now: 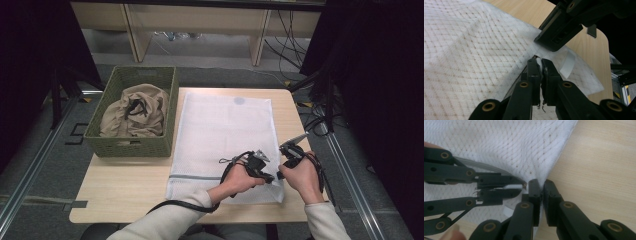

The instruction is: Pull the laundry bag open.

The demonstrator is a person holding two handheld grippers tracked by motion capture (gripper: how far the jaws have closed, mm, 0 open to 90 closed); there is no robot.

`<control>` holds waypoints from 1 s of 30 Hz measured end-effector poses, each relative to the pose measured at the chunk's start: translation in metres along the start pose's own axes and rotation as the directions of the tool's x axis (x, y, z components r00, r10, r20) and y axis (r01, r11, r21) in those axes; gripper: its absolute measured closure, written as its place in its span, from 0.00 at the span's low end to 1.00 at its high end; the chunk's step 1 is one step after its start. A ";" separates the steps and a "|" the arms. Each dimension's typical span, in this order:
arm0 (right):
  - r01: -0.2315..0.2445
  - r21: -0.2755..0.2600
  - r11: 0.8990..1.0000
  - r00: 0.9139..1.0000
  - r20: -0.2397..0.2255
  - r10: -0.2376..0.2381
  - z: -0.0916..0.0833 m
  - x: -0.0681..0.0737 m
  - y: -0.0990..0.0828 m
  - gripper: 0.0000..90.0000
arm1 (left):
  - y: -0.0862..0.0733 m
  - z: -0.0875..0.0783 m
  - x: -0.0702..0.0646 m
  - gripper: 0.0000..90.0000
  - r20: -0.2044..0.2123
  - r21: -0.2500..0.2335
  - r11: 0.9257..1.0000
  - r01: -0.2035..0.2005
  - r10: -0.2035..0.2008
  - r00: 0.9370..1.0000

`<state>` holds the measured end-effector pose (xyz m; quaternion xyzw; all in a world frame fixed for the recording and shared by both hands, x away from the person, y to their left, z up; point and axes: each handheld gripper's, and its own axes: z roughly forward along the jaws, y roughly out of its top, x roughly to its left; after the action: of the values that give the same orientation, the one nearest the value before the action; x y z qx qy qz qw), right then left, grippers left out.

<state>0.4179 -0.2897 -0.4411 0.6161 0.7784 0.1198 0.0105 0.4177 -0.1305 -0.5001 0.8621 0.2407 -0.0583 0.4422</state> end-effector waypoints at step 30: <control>-0.036 0.014 0.999 0.999 0.013 0.036 0.002 -0.002 -0.001 0.96 | -0.012 -0.019 0.000 0.96 -0.023 -0.007 0.999 0.033 -0.033 0.999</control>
<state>0.4174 -0.2917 -0.4436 0.6310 0.7679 0.1103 0.0089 0.4098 -0.1102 -0.4973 0.8571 0.2602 -0.0547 0.4412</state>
